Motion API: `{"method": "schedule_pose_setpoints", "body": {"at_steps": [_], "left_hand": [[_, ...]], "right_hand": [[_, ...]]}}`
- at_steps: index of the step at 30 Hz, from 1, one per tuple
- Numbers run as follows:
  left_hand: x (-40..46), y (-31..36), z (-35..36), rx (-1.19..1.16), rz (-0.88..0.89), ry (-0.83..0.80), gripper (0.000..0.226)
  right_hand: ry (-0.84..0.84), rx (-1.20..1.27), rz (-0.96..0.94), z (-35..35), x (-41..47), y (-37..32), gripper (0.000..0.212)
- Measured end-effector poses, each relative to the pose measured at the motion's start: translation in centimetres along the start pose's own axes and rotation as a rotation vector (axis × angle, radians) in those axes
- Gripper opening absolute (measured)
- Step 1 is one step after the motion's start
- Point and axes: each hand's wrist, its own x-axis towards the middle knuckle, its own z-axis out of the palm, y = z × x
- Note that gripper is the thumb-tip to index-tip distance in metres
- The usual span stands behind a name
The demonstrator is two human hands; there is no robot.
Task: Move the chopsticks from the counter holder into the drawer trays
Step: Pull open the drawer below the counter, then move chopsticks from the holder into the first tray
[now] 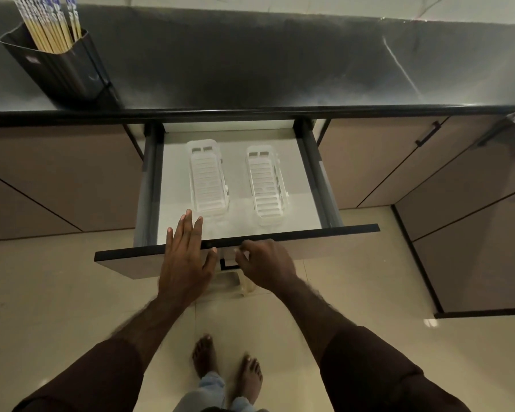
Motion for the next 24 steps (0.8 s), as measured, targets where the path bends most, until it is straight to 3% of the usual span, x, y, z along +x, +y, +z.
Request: {"method": "schedule_pose_setpoints", "body": {"at_steps": [6, 13, 24], "left_hand": [[0.1, 0.2, -2.5, -0.041, -0.040, 0.004, 0.072], [2.1, -1.6, -7.1, -0.137, -0.078, 0.129, 0.066], [4.3, -12.6, -15.9, -0.341, 0.032, 0.103, 0.064]], "right_hand": [[0.163, 0.073, -0.041, -3.8, 2.2, -2.3, 0.033], [0.249, 0.172, 0.106, -5.4, 5.7, -6.6, 0.036], [0.461, 0.242, 0.204, -3.0, 10.4, -20.2, 0.030]]}}
